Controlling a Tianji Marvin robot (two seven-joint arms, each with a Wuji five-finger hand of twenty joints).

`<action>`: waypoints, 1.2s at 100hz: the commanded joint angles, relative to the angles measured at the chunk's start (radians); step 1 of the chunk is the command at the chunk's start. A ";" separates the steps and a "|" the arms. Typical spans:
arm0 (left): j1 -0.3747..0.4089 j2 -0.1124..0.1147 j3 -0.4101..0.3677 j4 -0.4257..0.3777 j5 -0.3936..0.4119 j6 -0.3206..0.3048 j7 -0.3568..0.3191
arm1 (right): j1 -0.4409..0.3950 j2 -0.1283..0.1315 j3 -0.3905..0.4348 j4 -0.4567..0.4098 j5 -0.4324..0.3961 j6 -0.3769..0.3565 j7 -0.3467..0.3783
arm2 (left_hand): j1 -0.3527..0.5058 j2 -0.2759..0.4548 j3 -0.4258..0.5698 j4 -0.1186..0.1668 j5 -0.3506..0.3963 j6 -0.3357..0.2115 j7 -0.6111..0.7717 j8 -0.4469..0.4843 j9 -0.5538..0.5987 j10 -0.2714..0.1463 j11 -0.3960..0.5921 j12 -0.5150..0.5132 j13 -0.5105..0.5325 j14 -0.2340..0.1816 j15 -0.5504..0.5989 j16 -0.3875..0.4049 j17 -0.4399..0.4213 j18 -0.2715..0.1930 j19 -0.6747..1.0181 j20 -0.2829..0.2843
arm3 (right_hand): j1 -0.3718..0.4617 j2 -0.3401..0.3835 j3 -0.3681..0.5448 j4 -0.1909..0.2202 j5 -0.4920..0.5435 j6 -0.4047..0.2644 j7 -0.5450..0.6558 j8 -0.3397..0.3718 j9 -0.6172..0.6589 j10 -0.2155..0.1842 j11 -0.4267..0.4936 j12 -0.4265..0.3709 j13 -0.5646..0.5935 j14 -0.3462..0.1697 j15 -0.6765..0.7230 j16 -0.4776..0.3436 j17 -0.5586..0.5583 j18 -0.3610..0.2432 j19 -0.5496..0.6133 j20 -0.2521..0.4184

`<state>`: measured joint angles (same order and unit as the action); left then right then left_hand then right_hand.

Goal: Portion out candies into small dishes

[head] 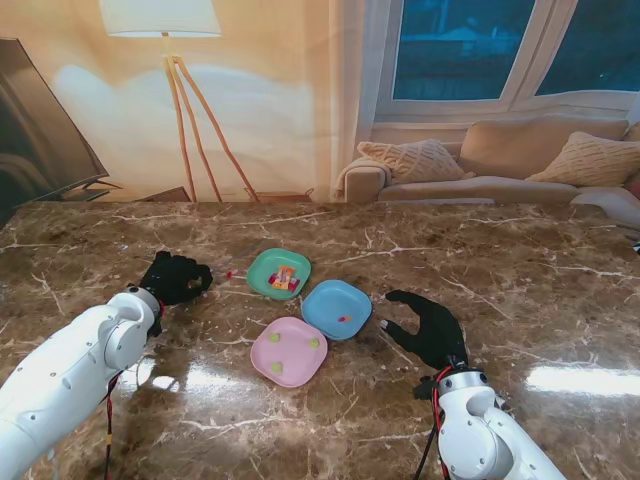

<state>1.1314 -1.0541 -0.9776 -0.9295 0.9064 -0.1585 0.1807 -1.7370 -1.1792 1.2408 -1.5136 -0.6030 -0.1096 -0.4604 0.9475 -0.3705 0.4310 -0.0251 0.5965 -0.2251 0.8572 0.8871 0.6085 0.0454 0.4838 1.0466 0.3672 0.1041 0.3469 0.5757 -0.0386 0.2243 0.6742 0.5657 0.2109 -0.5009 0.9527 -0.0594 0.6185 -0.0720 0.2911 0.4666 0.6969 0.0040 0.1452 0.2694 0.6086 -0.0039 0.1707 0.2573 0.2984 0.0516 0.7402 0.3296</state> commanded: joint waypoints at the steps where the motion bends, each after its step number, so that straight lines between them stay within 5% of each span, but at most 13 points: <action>1: 0.001 0.002 0.000 -0.001 0.005 0.000 -0.001 | -0.009 -0.004 -0.001 0.006 0.006 0.001 0.008 | 0.048 -0.027 0.018 0.014 0.005 -0.009 0.029 0.014 -0.001 0.007 0.012 0.015 -0.001 -0.004 0.006 0.016 -0.019 -0.011 -0.018 0.006 | -0.029 0.012 0.023 0.015 -0.006 -0.025 -0.003 0.004 0.014 -0.008 0.000 0.013 -0.023 0.013 -0.003 0.010 -0.006 -0.006 -0.020 0.016; 11: 0.003 0.006 -0.003 -0.003 0.017 -0.005 -0.003 | -0.009 -0.004 -0.001 0.006 0.007 -0.001 0.010 | 0.048 -0.035 0.013 0.013 0.015 -0.012 0.024 -0.008 -0.010 0.005 0.000 -0.008 0.002 -0.003 0.004 0.014 -0.019 -0.011 -0.019 0.006 | -0.029 0.012 0.023 0.015 -0.005 -0.025 -0.003 0.004 0.015 -0.009 0.001 0.013 -0.024 0.013 -0.003 0.010 -0.005 -0.005 -0.020 0.016; 33: 0.016 0.015 -0.023 -0.015 0.040 -0.014 -0.019 | -0.007 -0.004 -0.003 0.008 0.009 -0.004 0.010 | 0.053 -0.094 0.078 0.027 0.007 0.001 -0.014 -0.251 -0.051 0.005 0.004 -0.159 -0.003 -0.003 -0.013 0.006 -0.024 -0.003 -0.045 0.007 | -0.028 0.012 0.023 0.015 -0.006 -0.026 -0.003 0.004 0.014 -0.009 0.000 0.013 -0.023 0.013 -0.003 0.011 -0.005 -0.006 -0.019 0.016; 43: 0.014 0.017 -0.021 -0.011 0.042 -0.019 -0.023 | -0.007 -0.004 -0.004 0.008 0.008 -0.004 0.011 | 0.003 -0.096 0.134 0.025 -0.055 0.005 -0.059 -0.244 -0.081 -0.002 0.021 -0.298 -0.014 -0.004 -0.022 0.004 -0.028 -0.007 -0.059 0.012 | -0.029 0.012 0.023 0.015 -0.006 -0.025 -0.004 0.004 0.014 -0.009 0.000 0.013 -0.023 0.013 -0.003 0.011 -0.005 -0.005 -0.019 0.016; 88: -0.043 0.008 0.065 0.068 -0.004 -0.008 0.000 | -0.012 -0.001 0.003 0.001 0.005 -0.002 0.022 | -0.035 -0.083 0.130 0.011 -0.103 0.013 -0.116 -0.270 -0.096 -0.005 0.025 -0.323 -0.017 -0.004 -0.024 0.006 -0.029 -0.008 -0.063 0.014 | -0.029 0.012 0.023 0.015 -0.007 -0.027 -0.004 0.004 0.017 -0.010 0.001 0.014 -0.022 0.014 -0.003 0.011 -0.005 -0.004 -0.019 0.017; 120: -0.050 0.009 0.084 0.082 -0.006 0.003 -0.003 | -0.016 -0.001 0.005 0.001 0.008 -0.001 0.026 | 0.044 -0.107 0.008 0.014 -0.062 -0.057 0.102 -0.105 -0.080 0.004 0.038 -0.324 -0.009 0.001 -0.015 0.009 -0.023 -0.007 -0.061 0.021 | -0.028 0.012 0.023 0.015 -0.007 -0.023 -0.005 0.003 0.018 -0.009 0.001 0.014 -0.022 0.015 -0.003 0.011 -0.005 -0.003 -0.018 0.017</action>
<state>1.0778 -1.0443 -0.9056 -0.8681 0.8981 -0.1554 0.1785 -1.7412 -1.1788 1.2442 -1.5144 -0.6002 -0.1147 -0.4497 0.9361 -0.4316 0.5373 -0.0080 0.5157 -0.2480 0.9045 0.7304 0.5401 0.0454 0.5028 0.7261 0.3663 0.1039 0.3401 0.5757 -0.0478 0.2239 0.6352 0.5676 0.2109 -0.5007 0.9528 -0.0594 0.6185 -0.0720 0.2911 0.4665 0.6972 0.0040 0.1452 0.2697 0.6086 -0.0038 0.1708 0.2573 0.2984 0.0516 0.7402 0.3296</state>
